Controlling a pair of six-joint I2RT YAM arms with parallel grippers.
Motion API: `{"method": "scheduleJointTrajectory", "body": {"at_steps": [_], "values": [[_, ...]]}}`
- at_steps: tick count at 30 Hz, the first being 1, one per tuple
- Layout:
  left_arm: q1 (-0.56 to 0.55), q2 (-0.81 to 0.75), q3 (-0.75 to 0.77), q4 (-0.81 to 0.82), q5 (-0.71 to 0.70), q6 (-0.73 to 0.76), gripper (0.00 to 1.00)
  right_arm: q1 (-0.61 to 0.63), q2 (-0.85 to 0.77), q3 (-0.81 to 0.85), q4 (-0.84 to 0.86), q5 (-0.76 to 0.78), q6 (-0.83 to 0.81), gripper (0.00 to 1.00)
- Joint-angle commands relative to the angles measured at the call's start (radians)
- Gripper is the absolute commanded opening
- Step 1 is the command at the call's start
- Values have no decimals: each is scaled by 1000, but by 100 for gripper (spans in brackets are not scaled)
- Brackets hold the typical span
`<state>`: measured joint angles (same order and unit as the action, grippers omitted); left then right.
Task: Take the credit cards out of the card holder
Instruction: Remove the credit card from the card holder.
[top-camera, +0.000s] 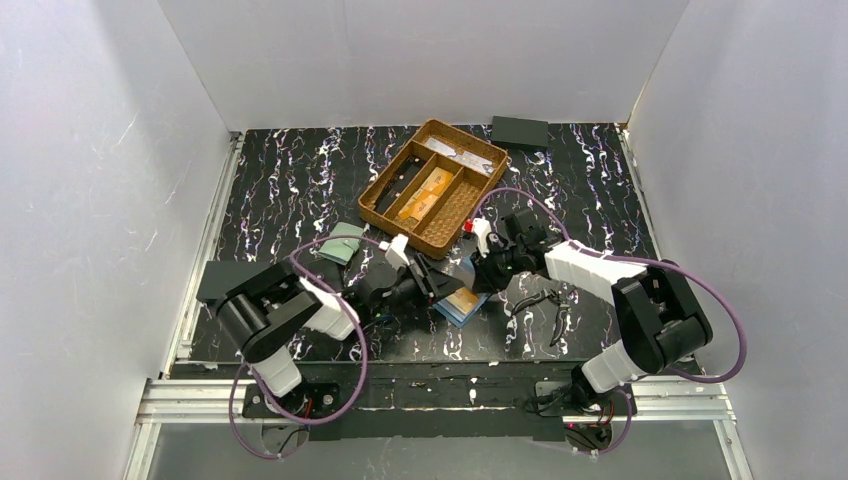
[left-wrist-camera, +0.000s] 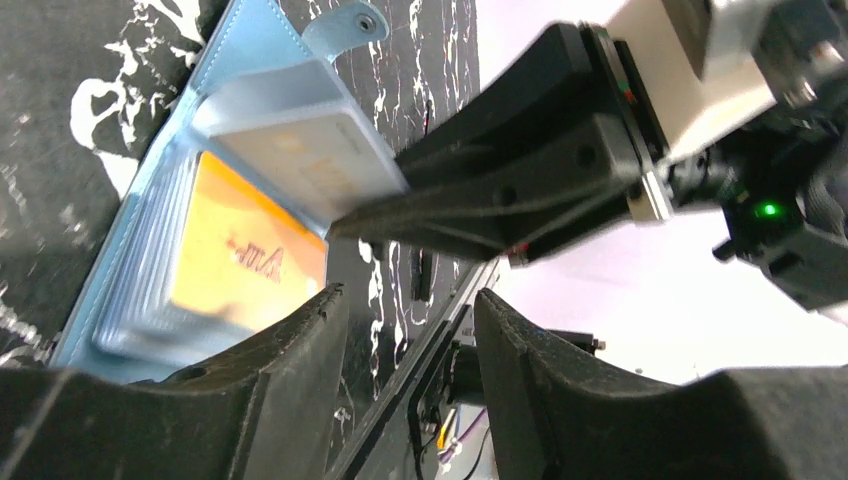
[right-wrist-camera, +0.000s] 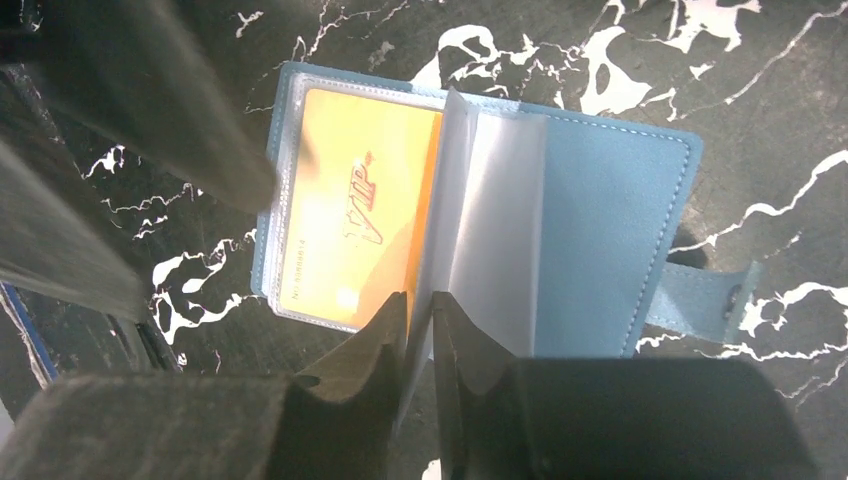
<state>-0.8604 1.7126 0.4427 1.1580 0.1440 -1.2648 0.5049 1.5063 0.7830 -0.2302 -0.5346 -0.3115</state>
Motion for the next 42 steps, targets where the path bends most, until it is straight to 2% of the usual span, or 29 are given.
{"method": "scheduleJointTrajectory", "body": {"at_steps": [1,6,12,20,25,27,30,32,35,42], "values": [[4,-126,-82,-8,-39,82,48,-31,9,37,12,-38,30,24],[4,-177,-123,-29,-46,99,49,-63,0,39,14,-70,41,29],[-14,-245,-148,-83,-51,152,50,-72,4,38,17,-117,47,27],[-58,-366,-116,-310,-114,247,50,-92,24,39,18,-178,65,15],[-83,-444,-128,-374,-188,287,52,-118,32,35,22,-241,86,5],[-88,-470,-139,-382,-215,294,55,-128,34,29,33,-266,101,3],[-91,-509,-163,-388,-256,292,67,-142,35,22,40,-304,120,1],[-92,-527,-179,-387,-278,280,76,-153,40,10,56,-331,140,1],[-91,-541,-200,-385,-295,246,97,-163,49,-4,71,-362,167,1],[-93,-543,-209,-326,-251,215,98,-172,71,-24,130,-433,253,1]]}}
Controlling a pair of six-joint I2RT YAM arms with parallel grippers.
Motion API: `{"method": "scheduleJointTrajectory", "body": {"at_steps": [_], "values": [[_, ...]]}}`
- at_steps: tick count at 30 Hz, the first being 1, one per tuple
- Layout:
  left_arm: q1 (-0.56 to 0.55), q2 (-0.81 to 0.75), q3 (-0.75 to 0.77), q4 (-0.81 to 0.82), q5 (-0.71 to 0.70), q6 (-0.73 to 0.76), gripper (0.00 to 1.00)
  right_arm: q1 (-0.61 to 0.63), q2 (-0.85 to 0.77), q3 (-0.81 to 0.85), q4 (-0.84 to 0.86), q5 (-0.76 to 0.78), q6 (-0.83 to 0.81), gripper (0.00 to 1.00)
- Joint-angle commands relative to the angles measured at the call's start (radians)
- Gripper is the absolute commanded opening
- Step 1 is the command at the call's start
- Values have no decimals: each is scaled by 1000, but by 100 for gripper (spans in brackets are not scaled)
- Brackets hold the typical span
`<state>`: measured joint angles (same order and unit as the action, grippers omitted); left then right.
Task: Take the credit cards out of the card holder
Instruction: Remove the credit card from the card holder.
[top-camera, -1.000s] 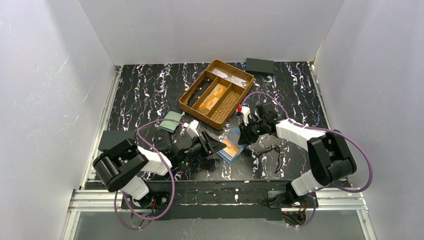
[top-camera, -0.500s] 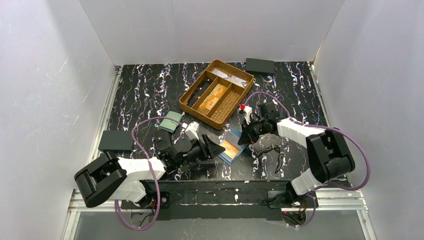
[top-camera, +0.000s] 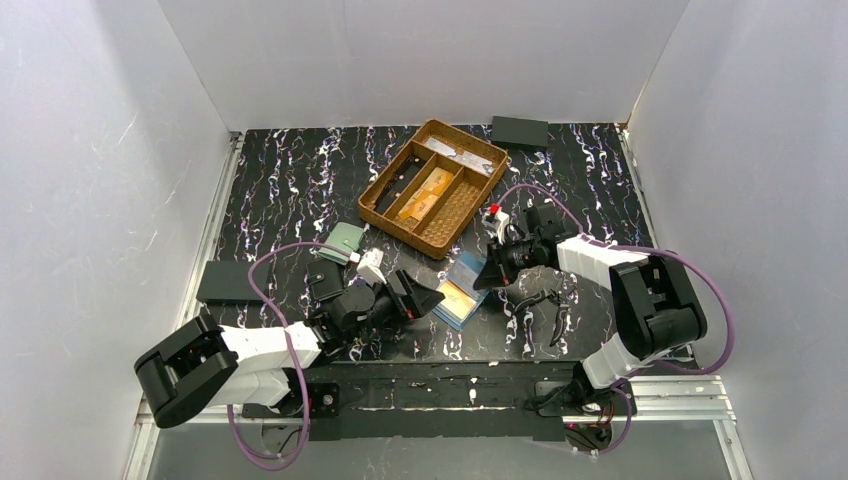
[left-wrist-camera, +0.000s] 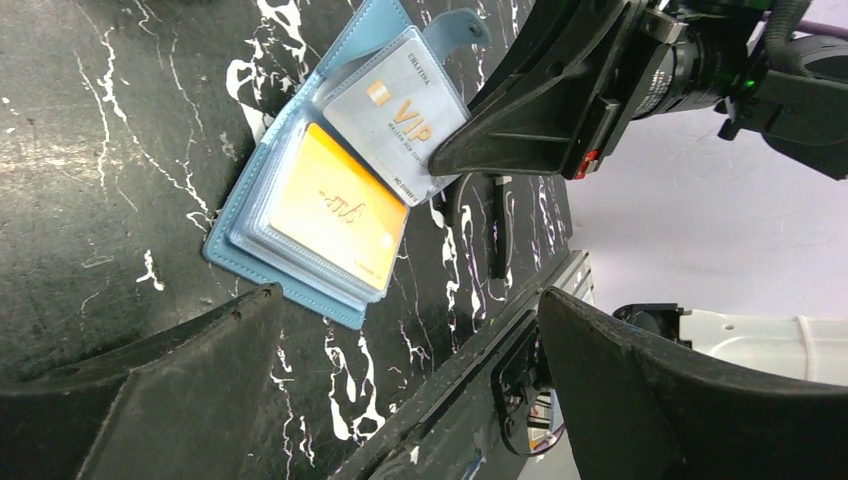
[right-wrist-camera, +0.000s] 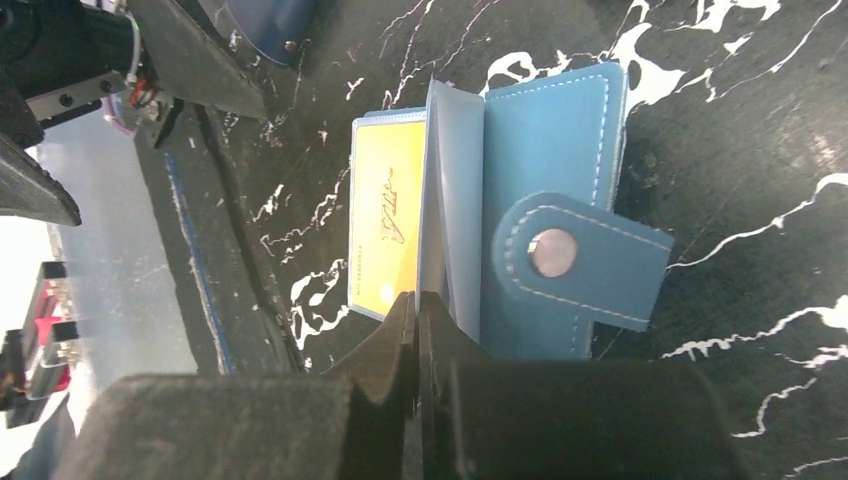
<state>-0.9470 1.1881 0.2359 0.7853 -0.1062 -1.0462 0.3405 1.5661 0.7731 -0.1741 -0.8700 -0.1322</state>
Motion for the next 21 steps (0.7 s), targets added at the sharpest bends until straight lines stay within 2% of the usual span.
{"method": "scheduleJointTrajectory", "body": {"at_steps": [1,5,10,12,21], "values": [[-6,-12,5,56,17,2,98,-9,13,-19,87,-110,90,1],[-6,50,59,81,81,-7,97,-12,19,-42,158,-143,175,1],[-7,162,103,130,104,-49,84,-12,33,-82,269,-170,304,1],[-6,208,112,164,101,-67,76,-12,44,-97,292,-159,336,1],[-6,395,158,268,51,-134,70,-11,82,-82,239,-78,301,3]]}}
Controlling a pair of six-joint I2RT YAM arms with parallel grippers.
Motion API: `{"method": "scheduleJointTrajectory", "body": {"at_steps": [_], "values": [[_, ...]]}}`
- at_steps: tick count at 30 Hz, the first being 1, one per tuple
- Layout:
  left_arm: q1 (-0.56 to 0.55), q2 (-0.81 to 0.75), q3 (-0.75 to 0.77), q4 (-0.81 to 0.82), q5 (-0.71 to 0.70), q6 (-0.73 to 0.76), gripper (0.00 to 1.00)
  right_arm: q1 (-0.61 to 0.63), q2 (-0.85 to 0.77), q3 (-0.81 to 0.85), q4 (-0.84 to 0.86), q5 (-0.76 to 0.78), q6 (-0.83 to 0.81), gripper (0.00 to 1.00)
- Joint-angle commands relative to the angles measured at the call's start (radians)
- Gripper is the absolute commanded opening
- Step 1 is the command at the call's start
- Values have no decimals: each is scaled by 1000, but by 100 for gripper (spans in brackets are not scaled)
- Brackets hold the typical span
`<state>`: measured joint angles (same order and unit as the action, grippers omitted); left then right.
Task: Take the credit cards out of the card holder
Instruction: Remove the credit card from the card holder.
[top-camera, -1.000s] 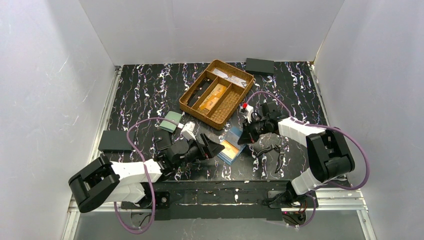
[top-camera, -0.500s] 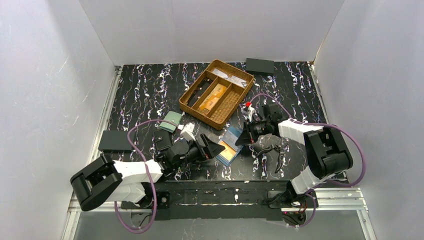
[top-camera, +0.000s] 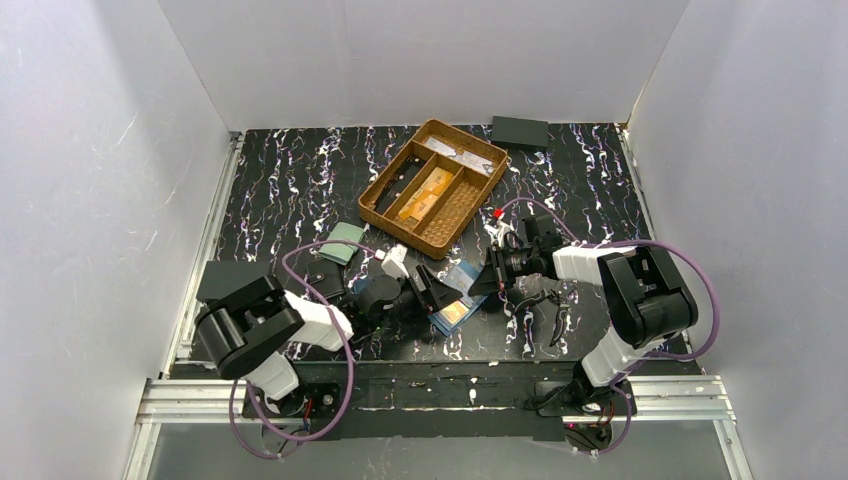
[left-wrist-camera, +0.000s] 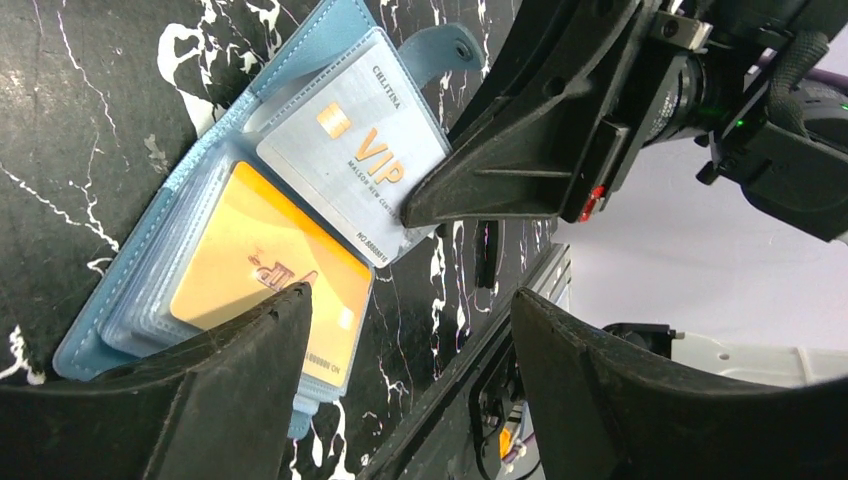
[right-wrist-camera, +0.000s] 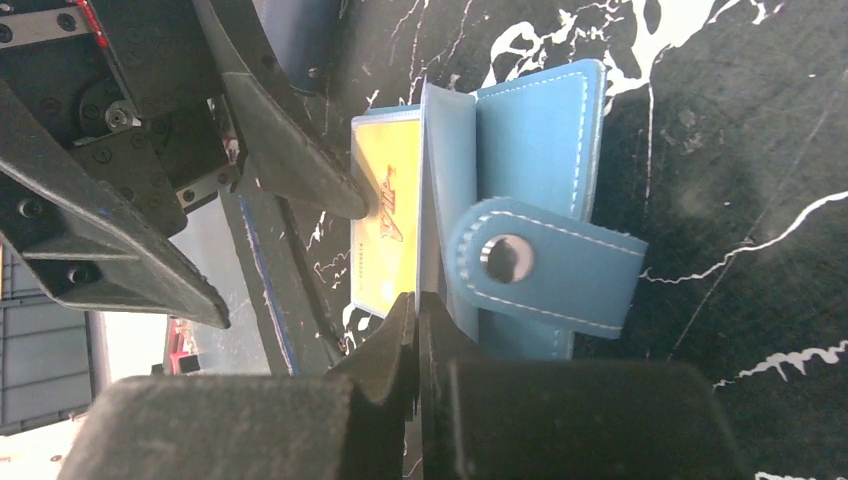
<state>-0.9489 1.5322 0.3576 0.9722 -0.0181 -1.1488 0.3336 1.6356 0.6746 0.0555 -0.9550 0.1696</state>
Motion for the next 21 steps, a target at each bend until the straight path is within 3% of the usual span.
{"method": "scheduleJointTrajectory", "body": {"at_steps": [1,7,12,17,21], "values": [[-4,65,41,90,-38,-37,70,-4,16,22,1,11,-12,5],[-4,118,50,126,-45,-67,65,-4,14,60,-51,21,-64,32],[-4,144,43,127,-53,-93,59,-12,-11,79,-54,32,-87,42],[-4,181,45,128,-47,-115,57,-13,2,97,-93,45,-104,37],[-4,181,42,132,-48,-116,57,-14,9,103,-108,50,-114,16]]}}
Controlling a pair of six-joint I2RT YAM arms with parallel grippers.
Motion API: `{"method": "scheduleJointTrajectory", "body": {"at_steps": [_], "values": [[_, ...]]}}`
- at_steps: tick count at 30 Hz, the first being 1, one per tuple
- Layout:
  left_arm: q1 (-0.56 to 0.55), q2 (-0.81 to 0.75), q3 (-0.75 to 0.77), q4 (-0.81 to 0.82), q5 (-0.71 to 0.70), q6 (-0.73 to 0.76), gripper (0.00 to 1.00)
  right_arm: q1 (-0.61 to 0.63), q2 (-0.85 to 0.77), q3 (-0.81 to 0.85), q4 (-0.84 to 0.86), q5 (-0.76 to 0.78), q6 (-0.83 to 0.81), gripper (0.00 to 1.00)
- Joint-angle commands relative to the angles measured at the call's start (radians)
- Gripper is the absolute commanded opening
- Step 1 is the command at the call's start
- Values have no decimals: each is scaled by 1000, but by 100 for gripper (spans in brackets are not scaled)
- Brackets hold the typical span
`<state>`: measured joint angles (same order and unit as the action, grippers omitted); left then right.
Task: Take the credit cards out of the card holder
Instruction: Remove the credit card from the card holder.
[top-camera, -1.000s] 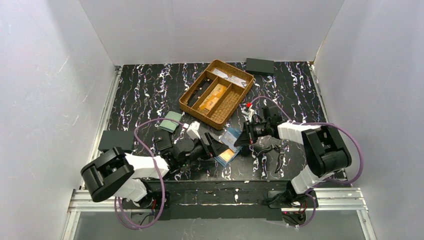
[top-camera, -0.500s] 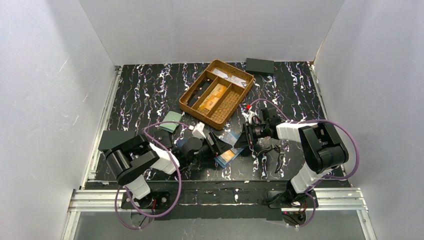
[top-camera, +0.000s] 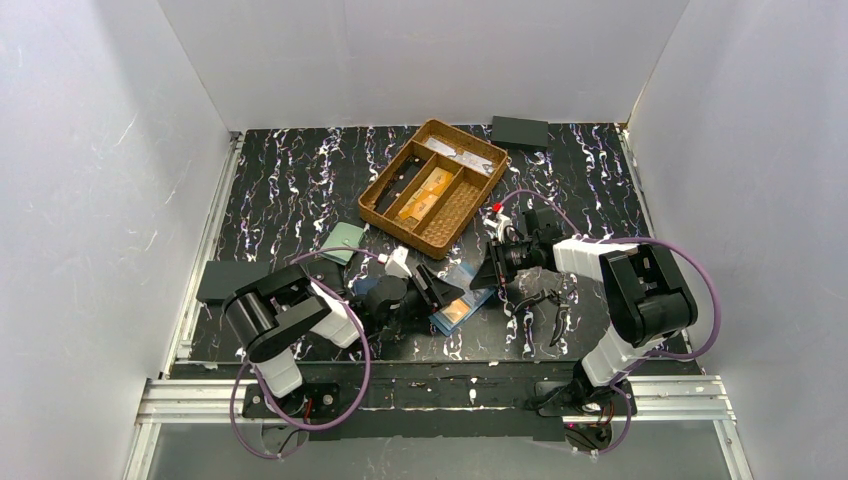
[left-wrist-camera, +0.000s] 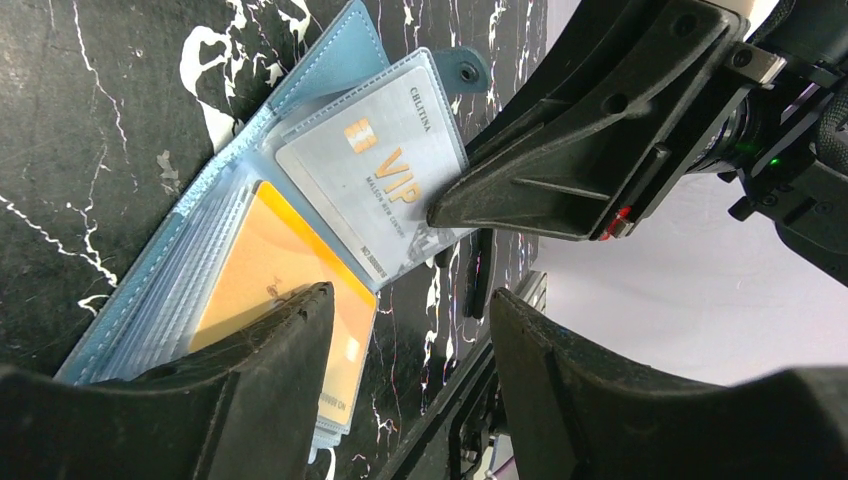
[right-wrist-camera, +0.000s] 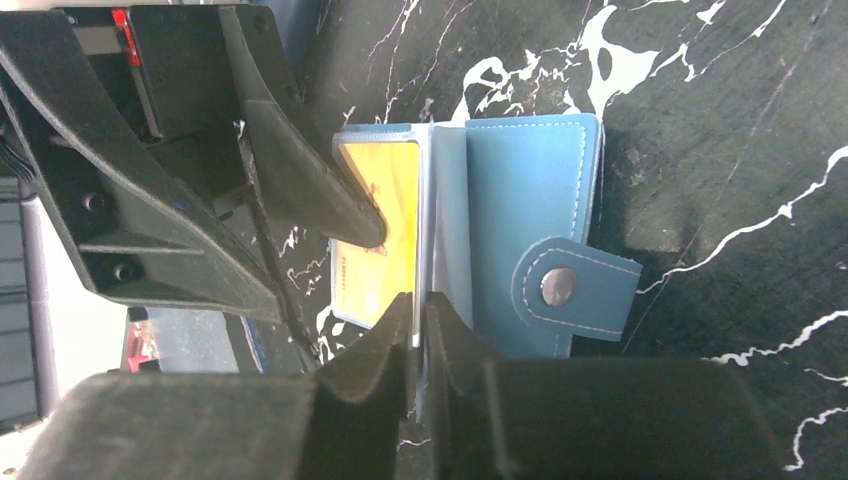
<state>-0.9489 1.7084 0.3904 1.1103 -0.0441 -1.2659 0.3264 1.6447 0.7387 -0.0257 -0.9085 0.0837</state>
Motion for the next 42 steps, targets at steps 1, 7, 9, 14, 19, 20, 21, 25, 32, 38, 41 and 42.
{"method": "scheduleJointTrajectory", "body": {"at_steps": [1,7,9,14,19,20,21,25,32,38,41,42], "values": [[-4,3,7,-5,-22,4,57,-9,0,38,-25,2,-28,10],[-4,0,-27,96,-11,27,57,-52,6,-8,87,-142,112,1],[-2,5,-44,152,-11,28,58,-75,-2,-41,173,-188,204,1],[-2,22,-27,208,23,13,58,-84,0,-78,313,-259,353,1],[-2,23,-5,206,16,12,58,-84,16,-80,344,-311,406,1],[-1,23,-7,206,8,9,58,-84,17,-78,349,-319,413,1],[-1,23,-9,205,1,3,58,-84,15,-80,355,-324,420,1],[-1,26,-17,209,-20,-25,57,-80,9,-84,376,-339,447,1],[-1,15,-36,237,-64,-51,52,-55,-5,-71,377,-377,460,1],[-1,14,-44,277,-89,-59,44,-38,-7,-62,373,-393,459,1],[-1,13,-42,283,-88,-61,35,-38,0,-58,365,-395,455,1],[-2,12,-43,285,-88,-61,34,-38,2,-56,359,-393,450,1]]}}
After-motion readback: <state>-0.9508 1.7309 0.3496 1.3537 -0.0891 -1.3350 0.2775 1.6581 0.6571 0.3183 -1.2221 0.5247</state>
